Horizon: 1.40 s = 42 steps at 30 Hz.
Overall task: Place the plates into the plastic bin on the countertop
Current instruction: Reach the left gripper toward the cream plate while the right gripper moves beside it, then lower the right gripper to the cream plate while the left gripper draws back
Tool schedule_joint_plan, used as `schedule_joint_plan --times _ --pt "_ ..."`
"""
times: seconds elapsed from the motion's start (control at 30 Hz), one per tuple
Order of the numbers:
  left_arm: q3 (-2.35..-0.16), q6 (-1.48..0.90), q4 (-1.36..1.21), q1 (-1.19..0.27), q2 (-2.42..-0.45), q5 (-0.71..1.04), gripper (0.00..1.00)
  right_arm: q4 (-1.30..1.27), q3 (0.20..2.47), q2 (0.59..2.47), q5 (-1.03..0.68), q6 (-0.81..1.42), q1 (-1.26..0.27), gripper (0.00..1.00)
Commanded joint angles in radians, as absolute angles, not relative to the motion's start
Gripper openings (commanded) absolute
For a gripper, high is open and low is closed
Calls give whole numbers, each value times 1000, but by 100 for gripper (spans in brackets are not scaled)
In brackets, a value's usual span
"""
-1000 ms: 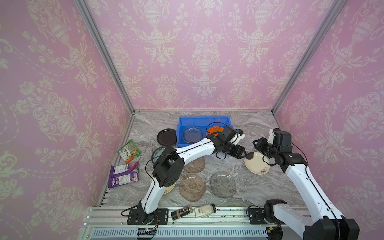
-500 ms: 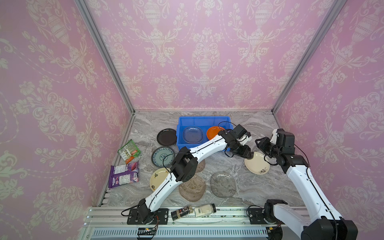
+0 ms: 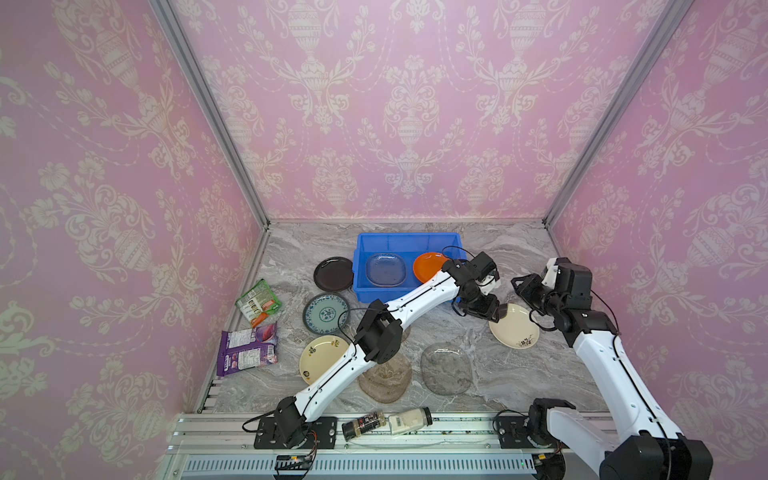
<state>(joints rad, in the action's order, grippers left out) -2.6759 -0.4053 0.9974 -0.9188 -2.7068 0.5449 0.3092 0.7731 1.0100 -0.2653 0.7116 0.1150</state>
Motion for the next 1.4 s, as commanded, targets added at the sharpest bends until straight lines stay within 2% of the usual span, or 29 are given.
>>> schedule_joint_plan --times 0.0,0.2,0.27,0.33,0.53,0.7,0.77,0.97,1.2,1.37 --pt "-2720 -407 1049 -913 -2738 543 55 288 758 1010 -282 722 128 30" --pt "-2688 -356 1044 -914 -2678 516 58 381 777 1041 -220 659 167 31" --pt "-2623 -328 1001 -913 -2613 499 60 396 766 1051 -214 646 195 37" --pt "-2571 -312 966 -908 -2545 496 63 405 747 1050 -240 647 229 40" --pt "-2573 -278 969 -876 -2435 507 66 508 689 978 -290 668 256 41" --pt "-2541 -259 964 -838 -2387 526 69 618 596 911 -411 722 255 52" --pt "-2494 -262 934 -825 -2358 534 69 662 562 859 -423 753 255 52" --pt "-2346 -299 808 -796 -2269 575 71 773 492 730 -413 837 253 40" --pt "-2285 -311 766 -773 -2238 592 72 702 379 745 -411 918 255 38" --pt "-2208 -353 685 -751 -2204 635 73 664 355 705 -326 967 255 38"
